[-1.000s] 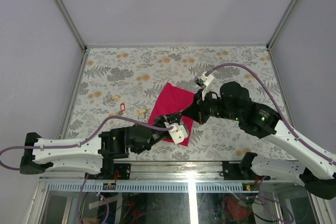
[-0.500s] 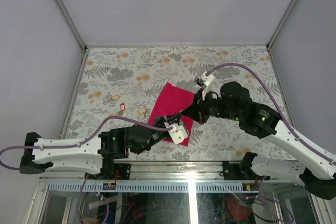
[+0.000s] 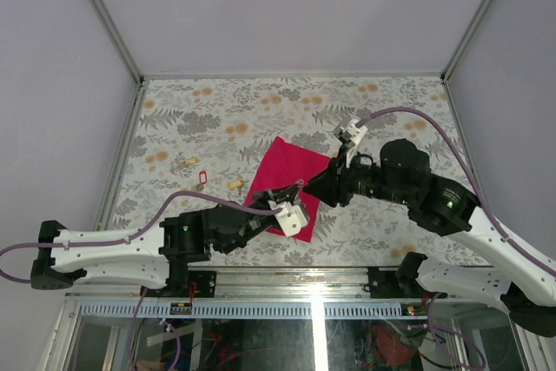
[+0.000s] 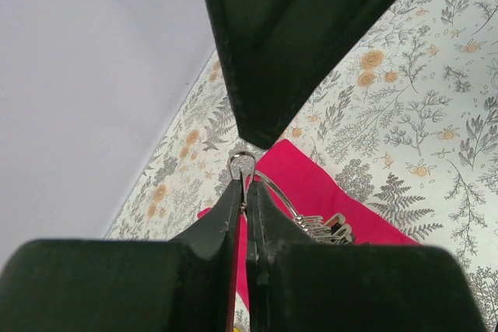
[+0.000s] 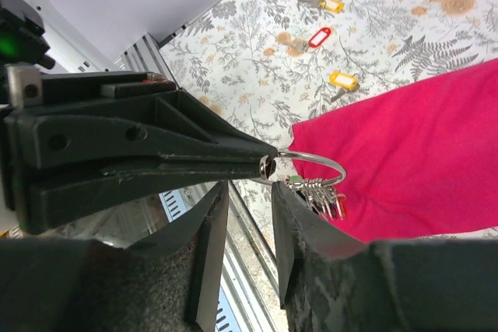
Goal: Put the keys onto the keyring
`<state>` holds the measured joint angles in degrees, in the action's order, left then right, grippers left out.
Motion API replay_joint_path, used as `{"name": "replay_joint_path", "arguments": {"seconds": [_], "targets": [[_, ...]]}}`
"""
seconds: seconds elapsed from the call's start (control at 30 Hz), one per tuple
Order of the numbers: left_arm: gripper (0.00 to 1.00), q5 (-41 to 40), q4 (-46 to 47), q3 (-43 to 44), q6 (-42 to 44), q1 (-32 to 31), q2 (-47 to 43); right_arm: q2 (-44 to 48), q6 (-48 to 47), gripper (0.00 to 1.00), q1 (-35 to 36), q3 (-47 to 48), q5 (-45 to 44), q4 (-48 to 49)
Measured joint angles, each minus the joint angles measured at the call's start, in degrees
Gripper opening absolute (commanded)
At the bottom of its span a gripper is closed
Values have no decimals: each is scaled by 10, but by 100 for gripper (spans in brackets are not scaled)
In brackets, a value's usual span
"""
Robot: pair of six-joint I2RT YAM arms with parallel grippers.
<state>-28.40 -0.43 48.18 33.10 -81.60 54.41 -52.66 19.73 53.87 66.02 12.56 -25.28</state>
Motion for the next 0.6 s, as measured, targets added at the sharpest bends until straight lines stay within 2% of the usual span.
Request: {"name": "replay_joint_path", "arguments": {"seconds": [0.3, 0.6], "targets": [[0, 5, -4, 0, 1, 0, -7, 57, 0, 39, 0, -19, -26, 23], [0, 25, -13, 0, 0, 0, -7, 30, 3, 46, 0, -12, -12, 18]]}}
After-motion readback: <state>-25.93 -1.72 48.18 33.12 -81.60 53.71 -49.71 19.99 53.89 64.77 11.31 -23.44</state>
